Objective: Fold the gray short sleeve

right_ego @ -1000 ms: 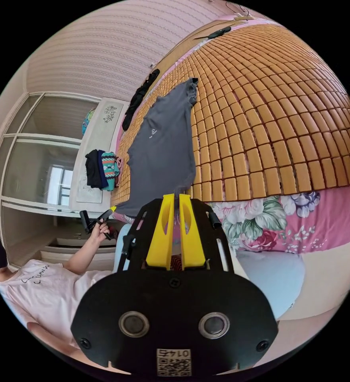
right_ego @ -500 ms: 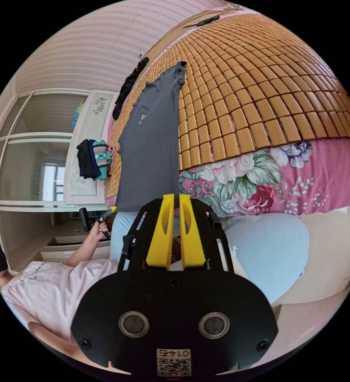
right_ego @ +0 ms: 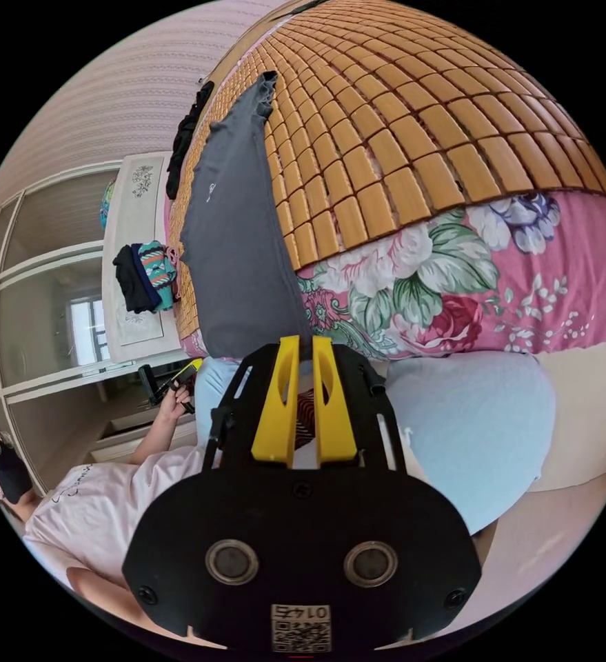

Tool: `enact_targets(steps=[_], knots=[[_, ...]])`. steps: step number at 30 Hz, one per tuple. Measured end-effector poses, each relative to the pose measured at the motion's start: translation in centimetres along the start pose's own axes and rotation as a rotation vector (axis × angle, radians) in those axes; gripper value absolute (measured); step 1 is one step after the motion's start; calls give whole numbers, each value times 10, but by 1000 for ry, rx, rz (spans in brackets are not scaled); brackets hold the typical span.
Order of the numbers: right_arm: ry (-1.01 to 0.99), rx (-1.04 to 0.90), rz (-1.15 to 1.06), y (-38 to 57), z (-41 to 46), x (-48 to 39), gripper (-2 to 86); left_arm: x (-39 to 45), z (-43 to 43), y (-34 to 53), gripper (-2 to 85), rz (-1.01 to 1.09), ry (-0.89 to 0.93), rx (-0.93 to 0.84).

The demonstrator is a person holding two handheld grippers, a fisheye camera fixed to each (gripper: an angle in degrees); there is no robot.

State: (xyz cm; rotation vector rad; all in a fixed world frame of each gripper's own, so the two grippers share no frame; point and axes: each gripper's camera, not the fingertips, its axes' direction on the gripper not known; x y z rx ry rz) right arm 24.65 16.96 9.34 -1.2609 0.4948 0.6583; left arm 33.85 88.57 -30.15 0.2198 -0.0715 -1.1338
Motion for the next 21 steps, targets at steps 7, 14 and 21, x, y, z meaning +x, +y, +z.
enact_targets(steps=[7,14,21], knots=[[108,-185,-34,-6,7,-7,12,10,4,-24,-6,41,-24,-26],[132,54,-233,-23,-9,-51,13,40,-4,-78,-5,147,-42,-5],[404,419,-405,-67,-22,-102,80,119,0,-178,-1,343,-34,30]])
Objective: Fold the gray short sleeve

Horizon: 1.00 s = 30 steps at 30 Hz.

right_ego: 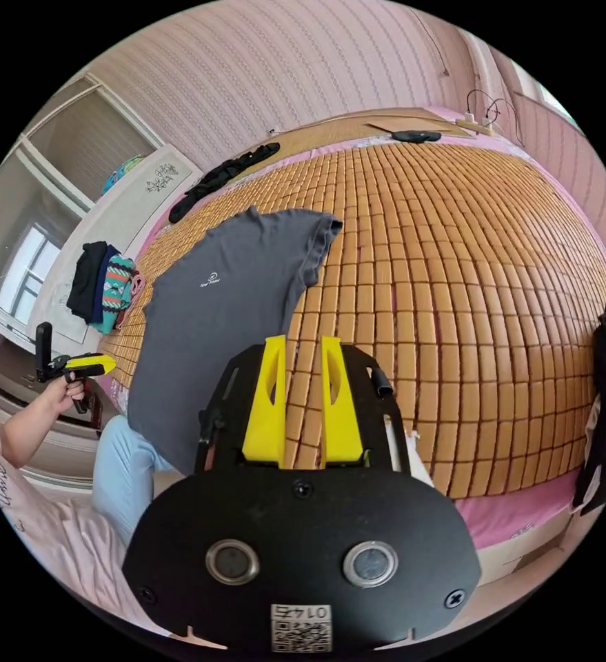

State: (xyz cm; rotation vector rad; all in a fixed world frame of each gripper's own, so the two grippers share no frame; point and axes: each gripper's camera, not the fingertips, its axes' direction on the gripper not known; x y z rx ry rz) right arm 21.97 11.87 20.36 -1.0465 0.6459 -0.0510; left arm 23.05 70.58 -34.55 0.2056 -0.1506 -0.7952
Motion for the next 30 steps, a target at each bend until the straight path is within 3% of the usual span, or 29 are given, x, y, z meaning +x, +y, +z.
enact_targets(steps=[8,14,22,30], knots=[[-113,106,-70,-22,31,2,118,94,63,-202,49,320,6,21],[-151,63,-9,-21,41,5,92,145,133,-316,60,392,-27,1],[-195,13,-28,-22,42,-11,23,162,226,-364,63,260,-154,-218],[-165,16,-47,-22,31,-27,1,155,220,-369,-3,261,-115,-141]])
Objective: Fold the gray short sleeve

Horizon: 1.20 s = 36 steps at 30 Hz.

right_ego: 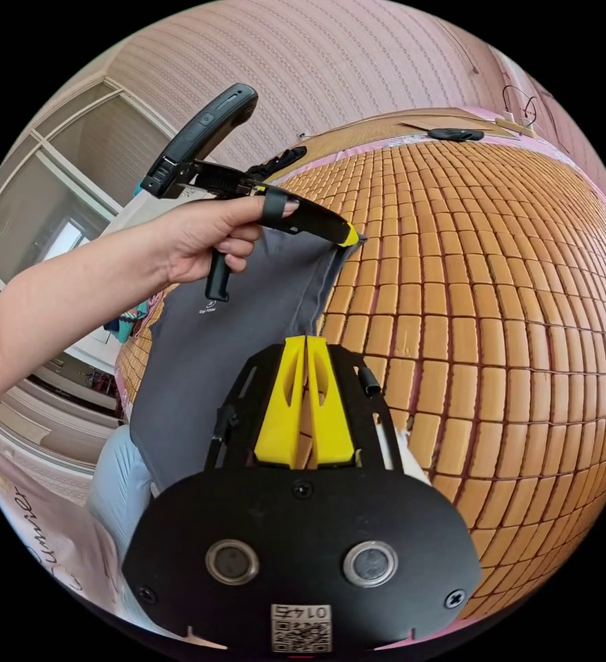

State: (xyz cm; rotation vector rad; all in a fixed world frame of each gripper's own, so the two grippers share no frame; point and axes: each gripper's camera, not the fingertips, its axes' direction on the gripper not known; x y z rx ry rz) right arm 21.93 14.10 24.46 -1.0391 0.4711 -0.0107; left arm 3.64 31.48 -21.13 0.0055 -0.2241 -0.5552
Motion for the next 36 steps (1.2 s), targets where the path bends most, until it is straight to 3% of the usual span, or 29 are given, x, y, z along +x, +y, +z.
enact_targets(steps=[3,10,15,19,24,28,31,36], knots=[[10,-48,-7,-3,4,-6,0,-7,11,1,8,-17,13,-49],[-7,-57,-8,-6,2,-25,0,-23,-24,19,88,-25,196,33],[108,-22,-89,-4,-13,-46,0,-50,-91,90,76,-44,317,270],[104,71,-133,-1,-25,-66,3,-89,-136,231,55,-150,131,392],[53,10,-208,-1,-10,-126,2,-136,-162,409,44,-357,-155,395],[-199,-89,-279,-23,24,-210,3,-174,-149,512,4,-607,-320,341],[-209,-182,-399,-59,58,-284,8,-200,-133,555,12,-722,-240,418],[-147,-283,-602,-120,117,-395,35,-212,-125,560,59,-663,-157,550]])
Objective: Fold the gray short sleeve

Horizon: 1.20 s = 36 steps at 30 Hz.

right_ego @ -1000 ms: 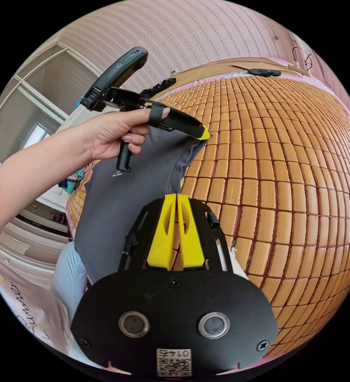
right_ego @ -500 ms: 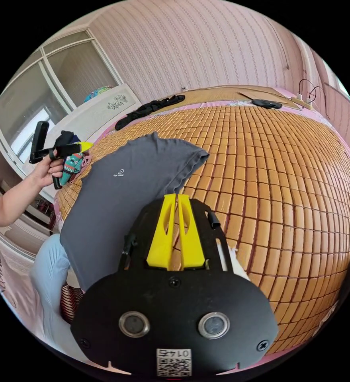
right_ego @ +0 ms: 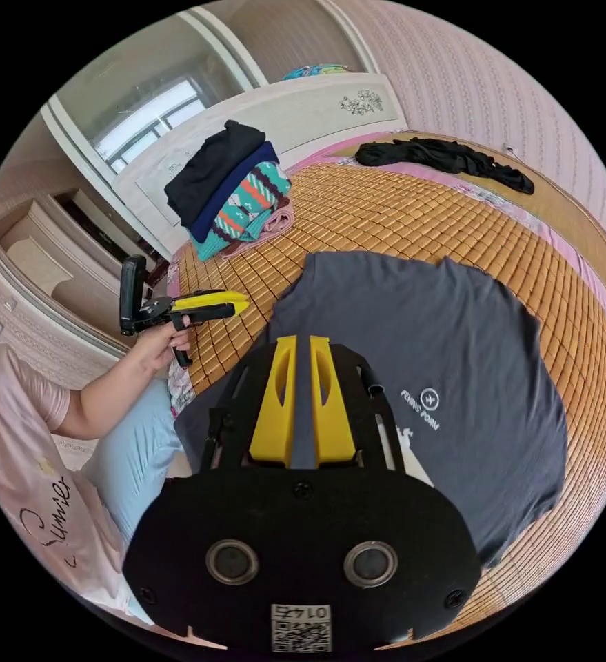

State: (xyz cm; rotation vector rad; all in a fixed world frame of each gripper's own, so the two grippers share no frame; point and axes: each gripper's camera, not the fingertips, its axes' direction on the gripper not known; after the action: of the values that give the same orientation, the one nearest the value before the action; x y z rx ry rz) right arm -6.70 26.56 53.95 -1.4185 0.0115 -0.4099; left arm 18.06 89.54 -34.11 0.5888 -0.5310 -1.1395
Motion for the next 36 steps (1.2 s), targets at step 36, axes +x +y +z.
enact_targets(steps=[36], knots=[[65,-43,392,-120,31,36,23,14,30,-4,75,289,195,-134]])
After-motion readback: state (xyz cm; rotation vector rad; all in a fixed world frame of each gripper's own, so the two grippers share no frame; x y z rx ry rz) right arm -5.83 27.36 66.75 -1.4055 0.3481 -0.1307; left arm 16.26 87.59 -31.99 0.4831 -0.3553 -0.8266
